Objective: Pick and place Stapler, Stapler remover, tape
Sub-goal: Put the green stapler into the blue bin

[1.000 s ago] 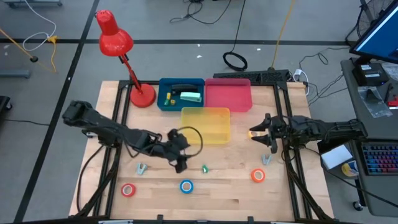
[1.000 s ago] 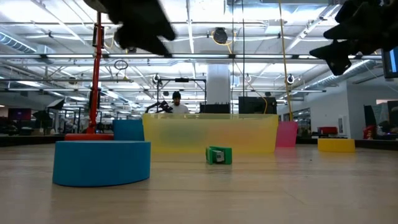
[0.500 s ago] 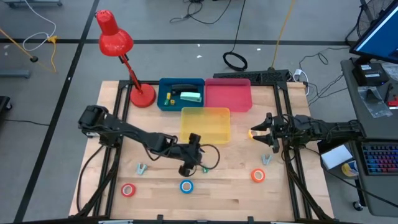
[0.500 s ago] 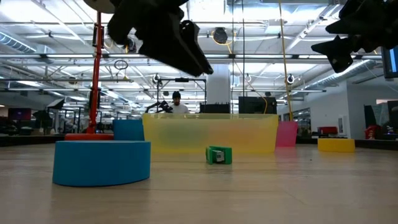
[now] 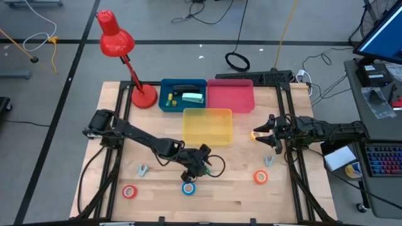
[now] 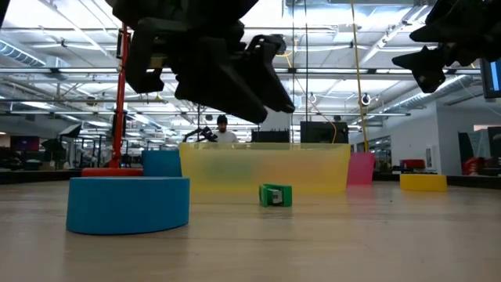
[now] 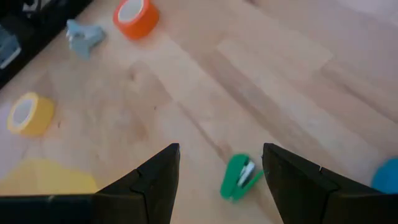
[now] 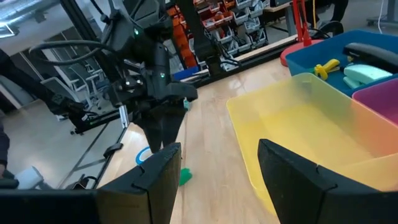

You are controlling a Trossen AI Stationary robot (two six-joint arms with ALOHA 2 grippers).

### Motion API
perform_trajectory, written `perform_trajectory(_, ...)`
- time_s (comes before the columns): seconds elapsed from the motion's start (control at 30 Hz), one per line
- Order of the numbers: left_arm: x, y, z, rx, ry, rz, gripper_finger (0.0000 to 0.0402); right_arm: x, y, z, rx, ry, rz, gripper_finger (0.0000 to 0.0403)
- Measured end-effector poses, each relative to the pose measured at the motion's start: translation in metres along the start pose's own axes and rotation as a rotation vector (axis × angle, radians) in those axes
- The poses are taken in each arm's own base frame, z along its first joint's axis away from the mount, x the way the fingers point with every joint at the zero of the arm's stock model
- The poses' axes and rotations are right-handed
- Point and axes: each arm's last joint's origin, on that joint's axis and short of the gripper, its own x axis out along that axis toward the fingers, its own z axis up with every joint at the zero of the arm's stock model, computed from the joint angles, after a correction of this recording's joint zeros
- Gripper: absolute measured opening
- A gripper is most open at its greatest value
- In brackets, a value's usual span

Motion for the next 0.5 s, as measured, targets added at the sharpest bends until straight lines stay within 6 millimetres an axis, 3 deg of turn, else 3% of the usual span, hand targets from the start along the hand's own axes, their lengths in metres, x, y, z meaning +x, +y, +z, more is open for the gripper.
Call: perform_trajectory(0.5, 0.037, -0.013, -0.022, 0.147, 0.075, -0.085, 0.0230, 0.000, 0.000, -0.001, 0.033, 0.006, -0.003, 0.0208)
